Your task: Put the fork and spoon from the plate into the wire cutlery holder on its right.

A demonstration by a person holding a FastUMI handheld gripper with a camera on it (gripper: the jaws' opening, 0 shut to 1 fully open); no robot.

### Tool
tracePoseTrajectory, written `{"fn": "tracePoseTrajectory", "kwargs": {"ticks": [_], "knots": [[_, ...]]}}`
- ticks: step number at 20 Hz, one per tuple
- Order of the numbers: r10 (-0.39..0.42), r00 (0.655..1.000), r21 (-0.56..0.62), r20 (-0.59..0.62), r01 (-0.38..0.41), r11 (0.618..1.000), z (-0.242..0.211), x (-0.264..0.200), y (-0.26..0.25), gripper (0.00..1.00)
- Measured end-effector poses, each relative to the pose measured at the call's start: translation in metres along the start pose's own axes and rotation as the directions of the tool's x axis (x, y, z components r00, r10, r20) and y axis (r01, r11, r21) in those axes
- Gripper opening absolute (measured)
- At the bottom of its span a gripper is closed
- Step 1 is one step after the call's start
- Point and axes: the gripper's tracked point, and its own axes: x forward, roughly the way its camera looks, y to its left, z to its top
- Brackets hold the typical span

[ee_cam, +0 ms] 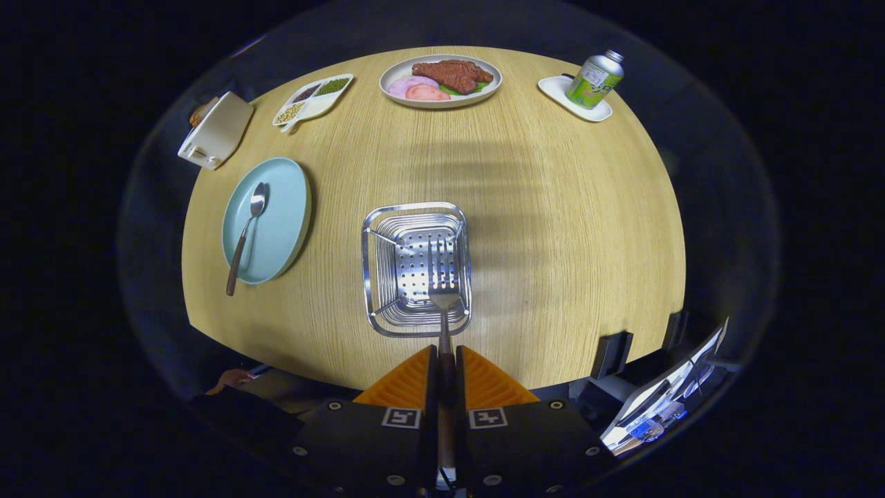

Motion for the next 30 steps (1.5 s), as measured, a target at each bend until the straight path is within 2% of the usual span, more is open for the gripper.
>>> {"fn": "tracePoseTrajectory", "kwargs": {"ticks": [5,8,11,16,18,24,30], "knots": [[0.000,0.994,0.041,0.110,-0.004,0.999,0.028,-0.025,-0.003,0.16],[0.008,0.984,0.058,0.177,-0.018,0.998,0.046,-0.041,0.000,0.25],[0.049,0.964,0.075,0.263,-0.071,0.995,0.068,-0.054,0.018,0.30],[0.149,0.925,0.004,0.350,-0.161,0.987,0.092,-0.063,0.075,0.72],[0.178,0.914,-0.008,0.364,-0.188,0.982,0.097,-0.064,0.099,0.83],[0.234,0.911,-0.041,0.341,-0.234,0.971,0.102,-0.047,0.174,0.98],[0.262,0.921,-0.043,0.289,-0.261,0.964,0.103,-0.013,0.245,0.98]]}}
